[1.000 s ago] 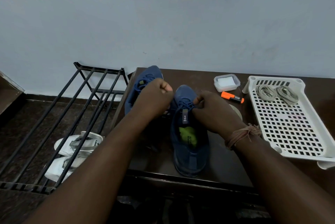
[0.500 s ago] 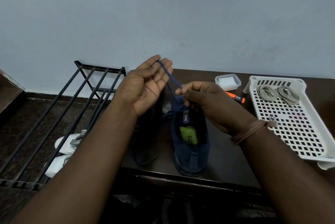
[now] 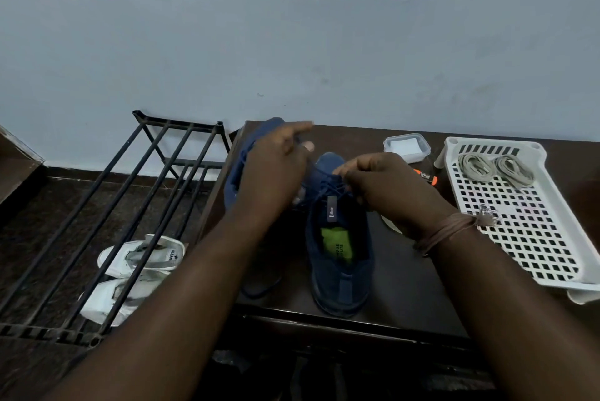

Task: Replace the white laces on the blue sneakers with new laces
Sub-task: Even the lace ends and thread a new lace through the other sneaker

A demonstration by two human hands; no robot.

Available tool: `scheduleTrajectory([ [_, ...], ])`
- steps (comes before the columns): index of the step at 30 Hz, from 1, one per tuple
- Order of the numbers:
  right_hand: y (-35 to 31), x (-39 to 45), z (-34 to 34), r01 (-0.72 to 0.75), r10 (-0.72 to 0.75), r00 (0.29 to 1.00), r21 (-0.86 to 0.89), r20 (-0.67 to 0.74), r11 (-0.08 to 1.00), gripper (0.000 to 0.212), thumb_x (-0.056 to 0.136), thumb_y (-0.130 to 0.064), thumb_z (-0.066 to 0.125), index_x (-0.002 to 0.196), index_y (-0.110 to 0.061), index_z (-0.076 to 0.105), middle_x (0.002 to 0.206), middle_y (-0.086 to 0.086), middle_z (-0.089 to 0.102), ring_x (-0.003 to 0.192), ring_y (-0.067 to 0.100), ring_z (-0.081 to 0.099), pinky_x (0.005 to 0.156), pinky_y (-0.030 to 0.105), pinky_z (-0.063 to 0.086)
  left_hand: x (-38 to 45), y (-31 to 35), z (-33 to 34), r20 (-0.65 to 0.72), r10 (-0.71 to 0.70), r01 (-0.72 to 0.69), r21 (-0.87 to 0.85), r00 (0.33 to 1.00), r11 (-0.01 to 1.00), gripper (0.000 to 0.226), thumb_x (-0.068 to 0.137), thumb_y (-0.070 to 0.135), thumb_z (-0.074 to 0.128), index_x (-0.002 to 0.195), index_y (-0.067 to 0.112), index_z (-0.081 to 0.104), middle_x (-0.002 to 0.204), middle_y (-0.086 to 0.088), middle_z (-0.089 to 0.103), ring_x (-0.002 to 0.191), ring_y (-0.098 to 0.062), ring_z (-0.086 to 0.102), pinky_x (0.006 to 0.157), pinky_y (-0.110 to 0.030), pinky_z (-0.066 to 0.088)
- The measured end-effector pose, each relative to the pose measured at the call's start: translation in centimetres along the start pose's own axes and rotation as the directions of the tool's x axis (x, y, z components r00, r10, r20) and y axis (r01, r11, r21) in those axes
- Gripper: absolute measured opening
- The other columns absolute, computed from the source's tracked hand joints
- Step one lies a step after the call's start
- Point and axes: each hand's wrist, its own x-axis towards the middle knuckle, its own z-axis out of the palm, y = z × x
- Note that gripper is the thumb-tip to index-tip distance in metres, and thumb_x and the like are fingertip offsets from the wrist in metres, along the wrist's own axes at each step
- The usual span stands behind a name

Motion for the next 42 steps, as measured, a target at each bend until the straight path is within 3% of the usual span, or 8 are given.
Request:
scheduleTrajectory([
  [4, -0.2, -0.2, 0.3, 0.019, -0.023, 0.999, 0.13, 0.031, 0.991, 0.005, 0.091, -0.005, 0.064, 0.09, -0.001, 0.068, 0.08, 0.027, 0.069, 0.062, 0.025, 0.054, 0.051, 0.027, 0.041, 0.0, -0.9, 1.4, 0.251, 0.255, -0.33, 0.328, 0.934, 0.885, 0.031, 0.094, 0.023, 0.062, 0.123, 0.029, 0.074, 0.11, -0.003, 0.069, 0.101, -0.016, 0.061, 0.085, -0.026, 0.047],
  [11, -0.6, -0.6, 0.2, 0.065, -0.061, 0.998, 0.19, -0.029, 0.98, 0.014, 0.092, -0.001, 0.065, 0.093, -0.005, 0.052, 0.07, 0.018, 0.071, 0.059, 0.029, 0.062, 0.047, 0.032, 0.047, 0.3, -1.5, 1.1, 0.062, 0.283, -0.262, 0.603, 0.957, 0.754, 0.006, 0.085, 0.035, 0.076, 0.083, 0.03, 0.079, 0.129, -0.008, 0.059, 0.116, -0.035, 0.044, 0.093, -0.043, 0.037],
  [15, -1.1, -1.5, 0.5, 0.039, -0.015, 0.995, -0.233, 0.102, 0.972, 0.027, 0.084, -0.023, 0.078, 0.096, -0.011, 0.058, 0.077, 0.011, 0.073, 0.06, 0.03, 0.069, 0.054, 0.038, 0.058, 0.1, -1.8, 0.7, -0.169, 0.279, -0.056, 0.758, 0.945, 0.649, 0.013, 0.089, 0.036, 0.07, 0.089, 0.024, 0.074, 0.124, -0.014, 0.05, 0.107, -0.037, 0.042, 0.088, -0.046, 0.038],
  [18, -1.3, -2.5, 1.3, 0.154, -0.021, 0.979, -0.676, 0.202, 0.72, 0.039, 0.078, -0.037, 0.082, 0.105, -0.017, 0.06, 0.099, 0.0, 0.067, 0.085, 0.018, 0.063, 0.072, 0.034, 0.053, -0.2, -1.5, 1.0, -0.125, 0.315, -0.103, 0.78, 0.941, 0.618, 0.014, 0.089, 0.034, 0.068, 0.089, 0.021, 0.072, 0.131, -0.014, 0.05, 0.11, -0.039, 0.043, 0.09, -0.05, 0.038],
  [25, -1.8, -2.5, 2.6, 0.15, 0.09, 0.968, -0.824, 0.236, 0.547, 0.039, 0.094, -0.029, 0.065, 0.128, -0.01, 0.057, 0.127, 0.009, 0.059, 0.113, 0.024, 0.058, 0.093, 0.033, 0.046, -0.8, -0.6, 2.3, -0.073, 0.346, -0.144, 0.814, 0.936, 0.563, 0.017, 0.09, 0.039, 0.065, 0.086, 0.024, 0.073, 0.118, -0.011, 0.055, 0.109, -0.037, 0.044, 0.087, -0.048, 0.037],
  [30, -1.6, -3.2, 0.9, 0.101, 0.013, 0.99, -0.764, 0.141, 0.637, 0.014, 0.09, -0.024, 0.065, 0.086, -0.012, 0.059, 0.083, 0.001, 0.059, 0.082, 0.02, 0.061, 0.062, 0.026, 0.045, -0.8, -0.9, 2.1, -0.082, 0.281, -0.104, 0.802, 0.956, 0.589, 0.018, 0.093, 0.042, 0.064, 0.093, 0.028, 0.076, 0.11, -0.011, 0.057, 0.111, -0.036, 0.042, 0.088, -0.045, 0.035],
  [36, -1.1, -2.7, -0.4, -0.034, 0.084, 0.994, -0.53, 0.072, 0.847, 0.019, 0.089, -0.019, 0.069, 0.078, -0.01, 0.056, 0.077, 0.009, 0.074, 0.06, 0.016, 0.073, 0.055, 0.03, 0.058, -0.7, -0.7, 1.4, -0.136, 0.25, -0.027, 0.83, 0.959, 0.557, 0.015, 0.091, 0.037, 0.07, 0.094, 0.026, 0.079, 0.11, -0.014, 0.059, 0.111, -0.041, 0.046, 0.091, -0.05, 0.04],
  [42, -1.1, -2.6, 0.0, 0.027, 0.041, 0.994, -0.609, 0.098, 0.792, 0.019, 0.087, -0.021, 0.07, 0.077, -0.014, 0.055, 0.086, 0.006, 0.071, 0.071, 0.018, 0.073, 0.063, 0.031, 0.061, -1.0, -0.8, 1.6, -0.07, 0.269, -0.085, 0.848, 0.961, 0.523, 0.016, 0.094, 0.04, 0.066, 0.099, 0.03, 0.078, 0.117, -0.01, 0.055, 0.112, -0.037, 0.043, 0.089, -0.047, 0.038],
])
